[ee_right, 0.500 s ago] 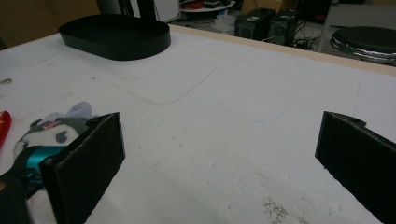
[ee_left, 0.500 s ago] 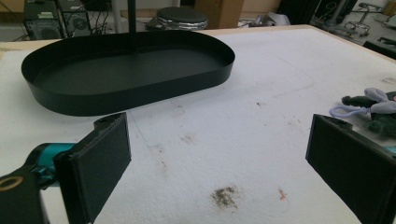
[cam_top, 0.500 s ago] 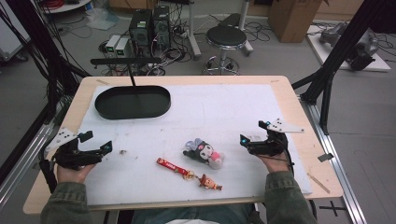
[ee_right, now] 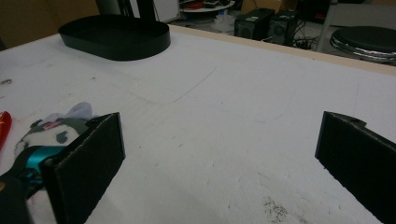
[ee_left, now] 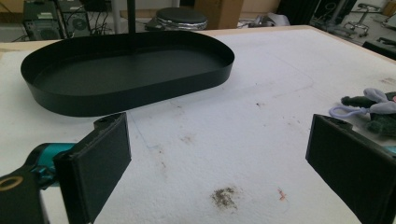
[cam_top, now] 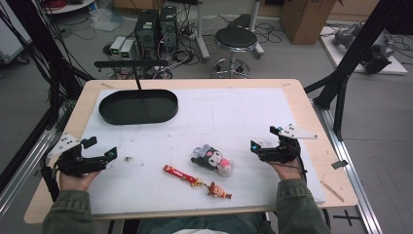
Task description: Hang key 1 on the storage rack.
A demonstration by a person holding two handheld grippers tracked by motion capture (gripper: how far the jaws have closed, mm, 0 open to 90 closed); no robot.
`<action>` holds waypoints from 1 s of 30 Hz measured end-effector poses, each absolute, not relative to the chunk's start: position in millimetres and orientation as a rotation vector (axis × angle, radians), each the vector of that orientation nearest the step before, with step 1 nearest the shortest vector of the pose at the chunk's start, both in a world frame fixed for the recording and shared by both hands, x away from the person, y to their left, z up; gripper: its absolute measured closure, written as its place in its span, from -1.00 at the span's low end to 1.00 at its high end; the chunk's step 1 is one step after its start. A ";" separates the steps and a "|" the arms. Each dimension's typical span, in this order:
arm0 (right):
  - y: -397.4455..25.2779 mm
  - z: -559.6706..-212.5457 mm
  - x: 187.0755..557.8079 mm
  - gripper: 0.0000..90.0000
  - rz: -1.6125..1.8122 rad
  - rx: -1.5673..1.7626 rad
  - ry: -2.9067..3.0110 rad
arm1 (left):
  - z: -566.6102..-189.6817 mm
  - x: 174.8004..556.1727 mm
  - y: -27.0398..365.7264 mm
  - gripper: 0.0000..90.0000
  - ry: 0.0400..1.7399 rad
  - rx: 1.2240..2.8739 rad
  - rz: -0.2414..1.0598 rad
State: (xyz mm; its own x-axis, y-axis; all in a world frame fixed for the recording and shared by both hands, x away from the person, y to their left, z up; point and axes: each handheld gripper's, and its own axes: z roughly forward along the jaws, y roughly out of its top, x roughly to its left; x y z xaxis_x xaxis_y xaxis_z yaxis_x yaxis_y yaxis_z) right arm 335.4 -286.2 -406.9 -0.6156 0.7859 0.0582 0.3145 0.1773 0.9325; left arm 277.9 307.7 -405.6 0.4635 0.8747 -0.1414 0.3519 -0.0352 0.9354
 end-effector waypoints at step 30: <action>-268.9 -401.7 330.9 -0.99 1.409 0.991 2.103 | -405.8 278.7 308.4 -0.84 1.084 1.615 0.593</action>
State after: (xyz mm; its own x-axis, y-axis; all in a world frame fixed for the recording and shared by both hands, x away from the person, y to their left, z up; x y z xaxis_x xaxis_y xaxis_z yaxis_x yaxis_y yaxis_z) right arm 330.9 -268.9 -401.7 -0.6575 0.7522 0.0436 0.3266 0.2323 0.9162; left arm 278.7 308.4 -405.8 0.4659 0.8733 -0.1427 0.3516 -0.0348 0.9355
